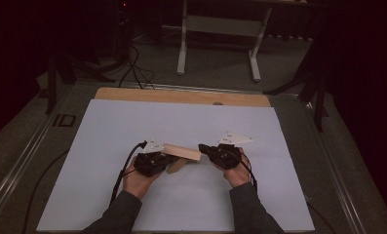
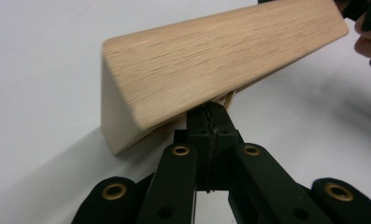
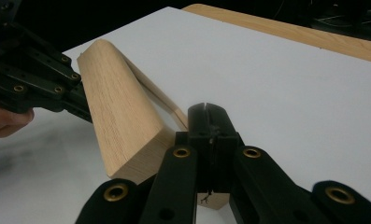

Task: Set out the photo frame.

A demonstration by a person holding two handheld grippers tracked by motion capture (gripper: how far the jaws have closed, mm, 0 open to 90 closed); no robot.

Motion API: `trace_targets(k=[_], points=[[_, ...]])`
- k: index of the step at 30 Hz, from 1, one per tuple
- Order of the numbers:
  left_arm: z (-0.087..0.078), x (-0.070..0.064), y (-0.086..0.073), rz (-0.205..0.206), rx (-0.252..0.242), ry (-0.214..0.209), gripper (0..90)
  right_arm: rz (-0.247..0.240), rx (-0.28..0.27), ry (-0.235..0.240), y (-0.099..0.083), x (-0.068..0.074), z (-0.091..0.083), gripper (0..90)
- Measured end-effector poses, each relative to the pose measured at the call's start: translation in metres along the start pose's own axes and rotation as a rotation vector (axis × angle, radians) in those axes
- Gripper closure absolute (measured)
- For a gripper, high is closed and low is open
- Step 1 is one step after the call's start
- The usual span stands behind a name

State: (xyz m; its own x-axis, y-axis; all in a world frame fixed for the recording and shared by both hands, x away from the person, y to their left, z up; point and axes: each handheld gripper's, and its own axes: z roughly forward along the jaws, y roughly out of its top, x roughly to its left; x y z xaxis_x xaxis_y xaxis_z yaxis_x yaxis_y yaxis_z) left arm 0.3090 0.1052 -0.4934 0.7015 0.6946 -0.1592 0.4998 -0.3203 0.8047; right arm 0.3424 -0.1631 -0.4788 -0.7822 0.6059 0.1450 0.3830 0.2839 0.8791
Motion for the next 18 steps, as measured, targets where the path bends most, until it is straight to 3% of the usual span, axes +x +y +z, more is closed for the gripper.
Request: trace_targets(k=[18], points=[[0.0009, -0.0075, 0.0040, 0.015, -0.003, -0.013, 89.7, -0.014, 0.012, 0.003, -0.0016, 0.0035, -0.0012, 89.7]])
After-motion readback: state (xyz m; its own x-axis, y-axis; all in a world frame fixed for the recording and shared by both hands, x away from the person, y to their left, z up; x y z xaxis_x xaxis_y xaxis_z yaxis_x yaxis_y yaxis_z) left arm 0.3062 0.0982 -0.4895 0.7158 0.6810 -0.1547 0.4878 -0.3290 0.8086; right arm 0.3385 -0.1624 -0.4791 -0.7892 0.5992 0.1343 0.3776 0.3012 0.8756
